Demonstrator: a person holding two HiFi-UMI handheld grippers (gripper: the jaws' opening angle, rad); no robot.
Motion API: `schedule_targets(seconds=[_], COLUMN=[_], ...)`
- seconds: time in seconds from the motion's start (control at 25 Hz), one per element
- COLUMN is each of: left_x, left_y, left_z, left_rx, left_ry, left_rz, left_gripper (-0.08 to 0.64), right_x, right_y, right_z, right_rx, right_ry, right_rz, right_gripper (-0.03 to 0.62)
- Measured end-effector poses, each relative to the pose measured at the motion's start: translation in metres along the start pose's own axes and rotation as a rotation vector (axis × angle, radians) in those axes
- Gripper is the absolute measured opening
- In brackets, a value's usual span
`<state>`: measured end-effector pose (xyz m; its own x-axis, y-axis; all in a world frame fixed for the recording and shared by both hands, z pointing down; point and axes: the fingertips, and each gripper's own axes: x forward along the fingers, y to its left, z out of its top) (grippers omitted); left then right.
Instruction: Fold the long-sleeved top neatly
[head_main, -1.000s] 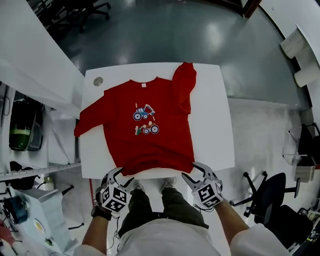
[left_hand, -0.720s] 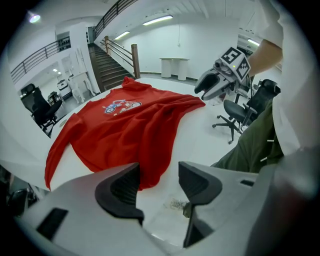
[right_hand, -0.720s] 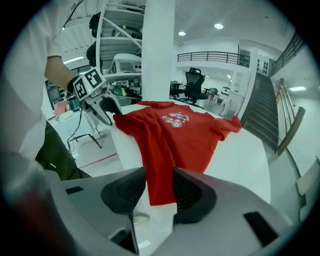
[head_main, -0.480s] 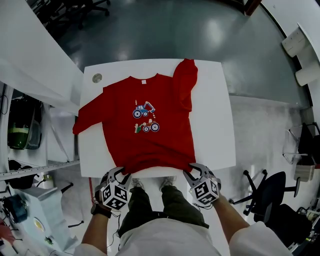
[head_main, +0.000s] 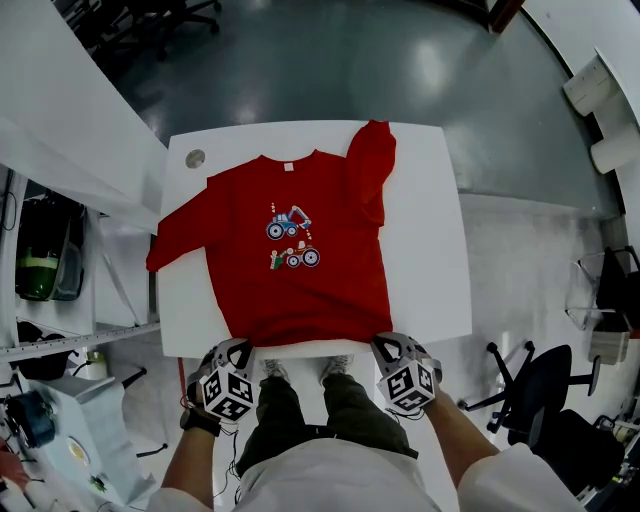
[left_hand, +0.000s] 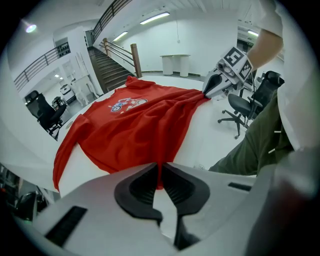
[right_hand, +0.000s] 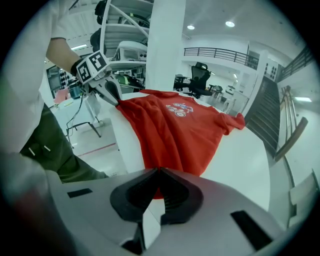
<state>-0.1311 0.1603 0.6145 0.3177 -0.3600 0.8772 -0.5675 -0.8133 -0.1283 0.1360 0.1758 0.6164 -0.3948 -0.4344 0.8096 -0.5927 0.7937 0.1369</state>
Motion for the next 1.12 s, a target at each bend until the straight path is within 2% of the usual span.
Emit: schedule_targets(seconds=[0.68,0.96,1.12], left_x=[-0.010,-0.015,-0.016], left_y=[0.000,0.004,0.003], left_z=[-0.025,-0.036,-0.039], left_rx=[0.080,0.036,0.039], left_ry=[0.037,0.022,0.016], left_rz=[-0.027,-0.023,-0.021], left_gripper=[0.032,0.032,0.034], right_x=[-0.005,-0.005,-0.004], right_y=[0.008,0.016,0.019], right_z=[-0.004,-0.004,-0.004], right_rx=[-0.057,-0.145,-0.176], right_ry=[0.031,0.041,0.046], right_rz=[0.034,0.047,0.049], right_gripper=[0.022,0.023,0.023])
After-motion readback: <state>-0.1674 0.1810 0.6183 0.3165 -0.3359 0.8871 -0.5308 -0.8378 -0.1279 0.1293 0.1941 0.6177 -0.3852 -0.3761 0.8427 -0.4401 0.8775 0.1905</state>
